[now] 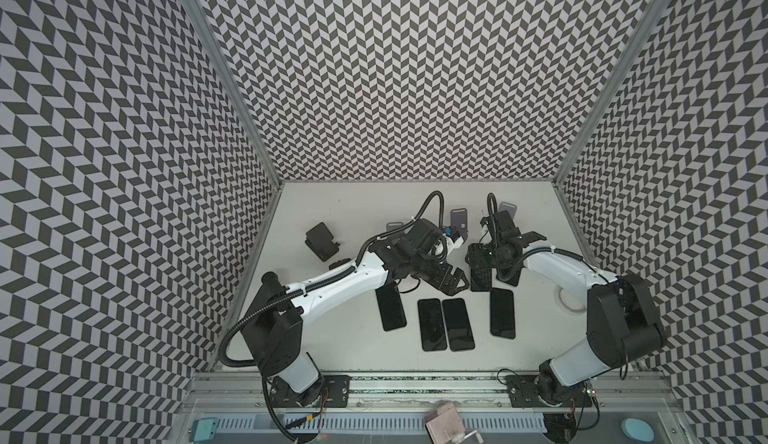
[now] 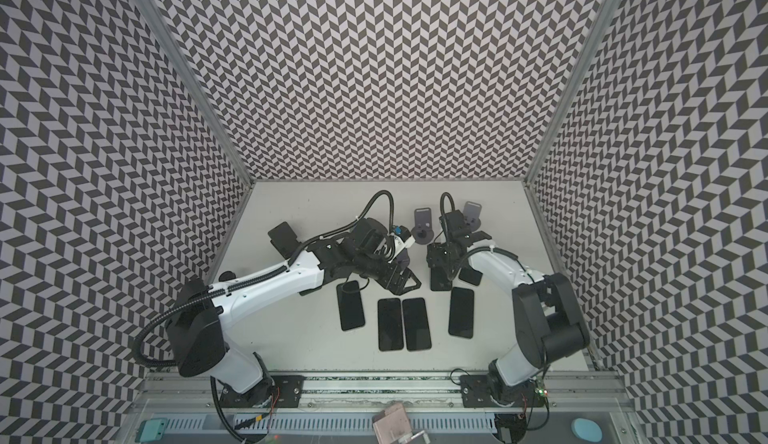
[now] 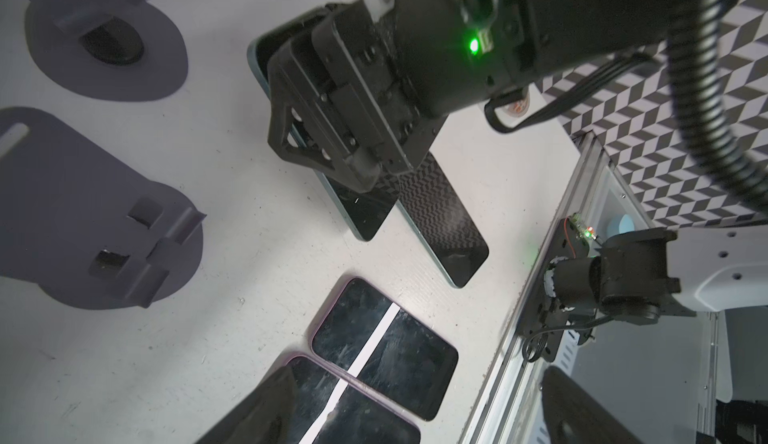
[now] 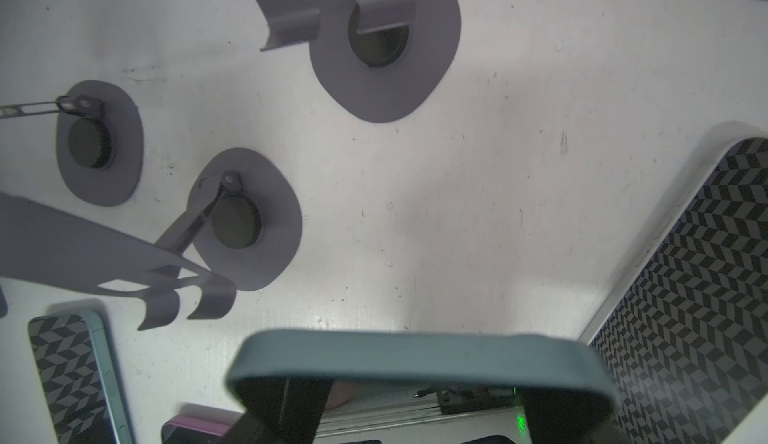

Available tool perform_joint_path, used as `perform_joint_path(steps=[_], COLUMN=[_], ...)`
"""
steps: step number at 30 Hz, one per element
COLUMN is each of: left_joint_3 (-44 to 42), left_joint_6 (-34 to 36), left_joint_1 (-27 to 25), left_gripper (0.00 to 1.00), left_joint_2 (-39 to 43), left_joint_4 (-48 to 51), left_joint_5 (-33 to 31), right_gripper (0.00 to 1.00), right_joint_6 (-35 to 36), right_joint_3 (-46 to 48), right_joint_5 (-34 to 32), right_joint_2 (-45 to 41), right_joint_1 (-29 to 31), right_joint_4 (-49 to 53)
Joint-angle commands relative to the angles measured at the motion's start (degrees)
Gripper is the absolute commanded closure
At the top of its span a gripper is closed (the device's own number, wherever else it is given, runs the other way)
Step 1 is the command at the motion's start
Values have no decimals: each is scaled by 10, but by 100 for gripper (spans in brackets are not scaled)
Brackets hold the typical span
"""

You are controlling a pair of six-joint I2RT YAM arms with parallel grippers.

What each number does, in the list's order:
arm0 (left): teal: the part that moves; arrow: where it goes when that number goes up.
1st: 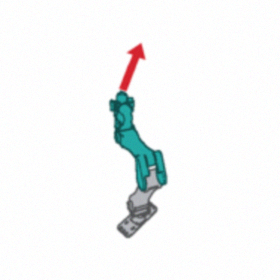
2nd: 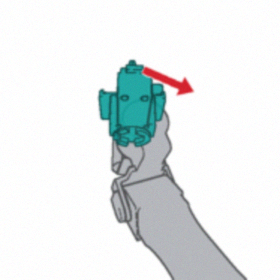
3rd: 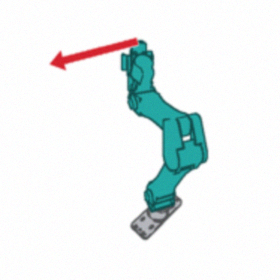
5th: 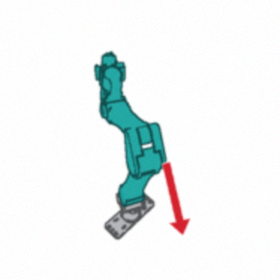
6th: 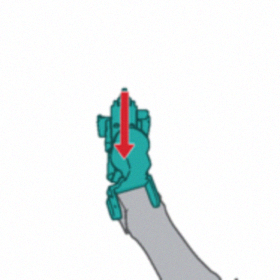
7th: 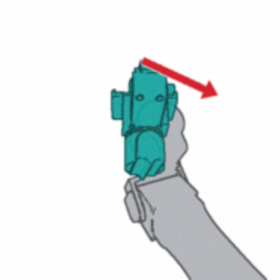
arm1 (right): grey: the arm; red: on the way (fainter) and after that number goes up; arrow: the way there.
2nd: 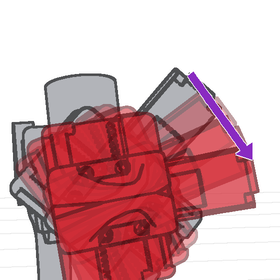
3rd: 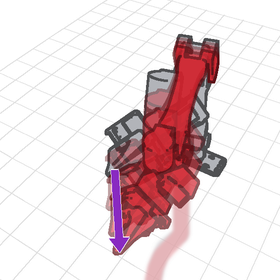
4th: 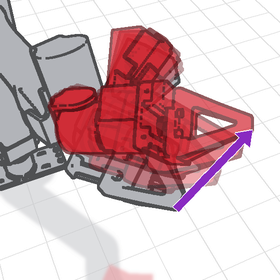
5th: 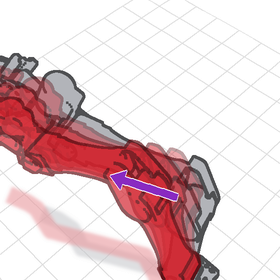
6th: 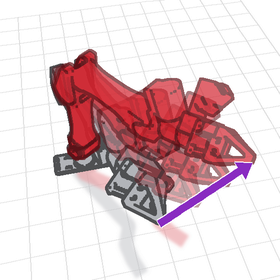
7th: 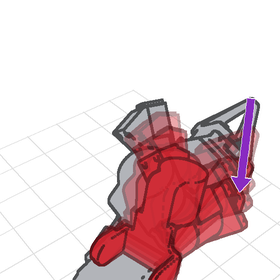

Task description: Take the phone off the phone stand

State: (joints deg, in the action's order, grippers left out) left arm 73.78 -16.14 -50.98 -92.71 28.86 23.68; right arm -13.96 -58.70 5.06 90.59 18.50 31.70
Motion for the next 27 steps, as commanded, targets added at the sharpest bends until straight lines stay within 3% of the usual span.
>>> perform_joint_path(steps=[1, 27], left_joint_3=[32, 88], left_joint_6=[20, 57], left_joint_1=[-9, -12], left_gripper=[7, 6], left_joint_2=[-18, -46], left_joint_4=[39, 98], left_joint_5=[-8, -50], right_gripper=[38, 37], right_joint_6=[4, -43], right_joint_3=[-27, -89], right_joint_5=[10, -8], right_joint_2=[10, 105], right_joint_1=[-6, -9], right_joint_4=[-10, 42])
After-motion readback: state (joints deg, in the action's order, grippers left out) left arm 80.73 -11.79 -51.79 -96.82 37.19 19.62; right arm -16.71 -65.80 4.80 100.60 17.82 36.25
